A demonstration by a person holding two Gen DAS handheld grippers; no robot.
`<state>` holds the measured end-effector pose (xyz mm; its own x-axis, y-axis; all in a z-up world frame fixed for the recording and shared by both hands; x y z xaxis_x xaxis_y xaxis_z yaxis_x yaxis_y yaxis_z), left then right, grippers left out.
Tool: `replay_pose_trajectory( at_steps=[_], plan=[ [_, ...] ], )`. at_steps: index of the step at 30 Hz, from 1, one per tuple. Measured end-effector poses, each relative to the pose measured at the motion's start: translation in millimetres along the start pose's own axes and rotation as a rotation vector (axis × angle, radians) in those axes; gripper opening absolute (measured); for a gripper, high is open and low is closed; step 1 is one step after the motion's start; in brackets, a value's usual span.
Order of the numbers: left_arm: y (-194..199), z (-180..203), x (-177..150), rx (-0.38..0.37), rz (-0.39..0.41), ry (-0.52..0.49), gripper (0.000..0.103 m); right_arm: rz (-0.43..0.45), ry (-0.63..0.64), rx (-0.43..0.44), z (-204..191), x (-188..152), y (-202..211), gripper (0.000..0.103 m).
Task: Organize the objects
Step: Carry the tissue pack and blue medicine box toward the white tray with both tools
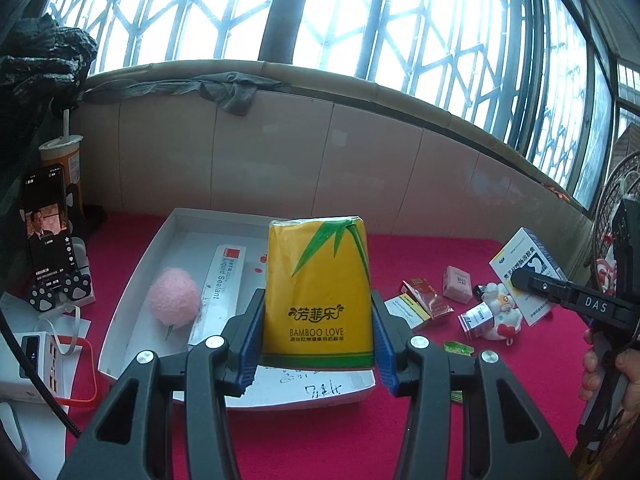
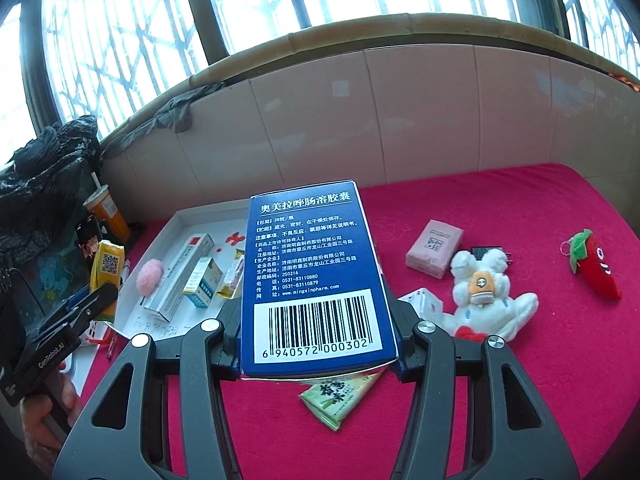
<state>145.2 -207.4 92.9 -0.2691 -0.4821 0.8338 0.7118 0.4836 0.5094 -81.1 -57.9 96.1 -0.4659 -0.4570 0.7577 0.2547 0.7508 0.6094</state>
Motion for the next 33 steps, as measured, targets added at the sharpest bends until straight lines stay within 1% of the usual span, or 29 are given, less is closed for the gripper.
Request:
replay_pose_trajectory(
  at_steps=[4,8,12,15,19,25,30,33],
  plan=[
    [9.0,-25.1,9.1,-0.008,0.023,0.076,0.048,-0.001,0.031,0.013,-17.6,2.9,-4.0,0.052],
    [22.0,-52.3,16.8,-0.021,0.064,0.159,0.048,-0.005,0.061,0.031,-36.7,2.8,-9.3,0.052],
    [27.5,-75.0,20.7,0.023,0.081,0.180,0.048,-0.018,0.092,0.045,-55.4,1.2,-17.8,0.052],
    [29.8,-87.6,23.5,0.040,0.090,0.194,0.048,-0.024,0.112,0.053,-67.6,2.5,-25.1,0.052],
    [33.0,-98.7,23.2,0.052,0.095,0.202,0.048,-0.029,0.123,0.060,-78.9,6.0,-33.2,0.052],
    [26.9,-100.7,22.4,0.071,0.085,0.183,0.048,-0.052,0.139,0.072,-93.4,6.5,-49.1,0.052],
    [9.8,-102.0,34.3,0.105,0.063,0.125,0.048,-0.078,0.154,0.079,-104.4,13.0,-70.6,0.052],
    [-3.1,-105.8,42.8,0.102,0.038,0.118,0.048,-0.082,0.164,0.075,-108.6,20.0,-84.5,0.052]
  ],
)
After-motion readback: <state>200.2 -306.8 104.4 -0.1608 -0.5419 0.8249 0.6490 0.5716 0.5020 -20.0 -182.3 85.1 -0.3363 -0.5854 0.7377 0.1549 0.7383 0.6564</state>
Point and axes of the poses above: each gripper's, at about its wrist camera, not at the fingertips, and y roughly against the way its jaws point, z to its right, x to its top, the point moved 7 cm from there along -y, roughly the way its jaws point, and after that the axes turned 3 degrees about -z, right-handed, at the moved point
